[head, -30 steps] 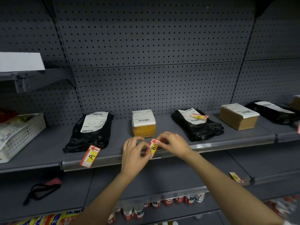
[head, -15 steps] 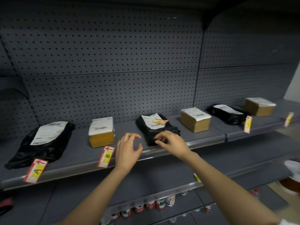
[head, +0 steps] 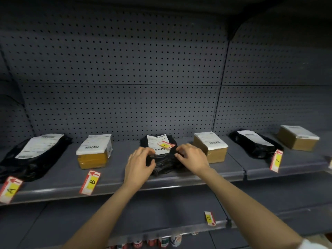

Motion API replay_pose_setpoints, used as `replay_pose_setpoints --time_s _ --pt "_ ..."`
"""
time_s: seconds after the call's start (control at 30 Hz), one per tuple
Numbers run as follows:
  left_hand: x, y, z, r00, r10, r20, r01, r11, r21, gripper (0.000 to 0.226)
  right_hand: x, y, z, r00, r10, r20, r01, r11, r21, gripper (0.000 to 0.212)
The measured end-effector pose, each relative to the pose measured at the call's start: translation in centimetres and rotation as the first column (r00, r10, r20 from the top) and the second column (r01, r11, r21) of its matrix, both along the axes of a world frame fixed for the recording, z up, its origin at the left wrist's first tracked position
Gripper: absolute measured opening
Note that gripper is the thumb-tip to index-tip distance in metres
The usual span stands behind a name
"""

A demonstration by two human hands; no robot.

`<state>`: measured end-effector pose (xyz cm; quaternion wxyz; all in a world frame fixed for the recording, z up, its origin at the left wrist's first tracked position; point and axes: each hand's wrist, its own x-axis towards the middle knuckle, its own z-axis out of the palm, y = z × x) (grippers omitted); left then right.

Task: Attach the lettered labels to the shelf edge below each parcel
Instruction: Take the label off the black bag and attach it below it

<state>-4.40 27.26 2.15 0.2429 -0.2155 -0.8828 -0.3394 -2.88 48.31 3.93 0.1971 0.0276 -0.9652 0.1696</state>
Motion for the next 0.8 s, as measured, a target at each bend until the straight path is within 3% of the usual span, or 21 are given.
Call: replay_pose_setpoints --time_s 0.33,0.53,0.8 --pt "-7.6 2.0 -0.4 0.995 -0.039 0.089 0.035 0.998 0.045 0.029 -9.2 0.2 -0.7 0.986 -0.083 0.148 0.089 0.995 -0.034 0.056" --pt "-8.3 2.2 -0.8 0.989 -0.103 0.110 0.101 0.995 0.018 0.026 -11.1 0.4 -1.5 0.964 0.044 0.264 -0.001 0.987 -0.159 0.034" --pt "-3.7 1.5 -2.0 0.980 -0.196 0.032 0.198 0.975 -0.103 0.028 -8.3 0.6 0.3 0.994 0.104 0.016 -0.095 0.953 -0.289 0.012"
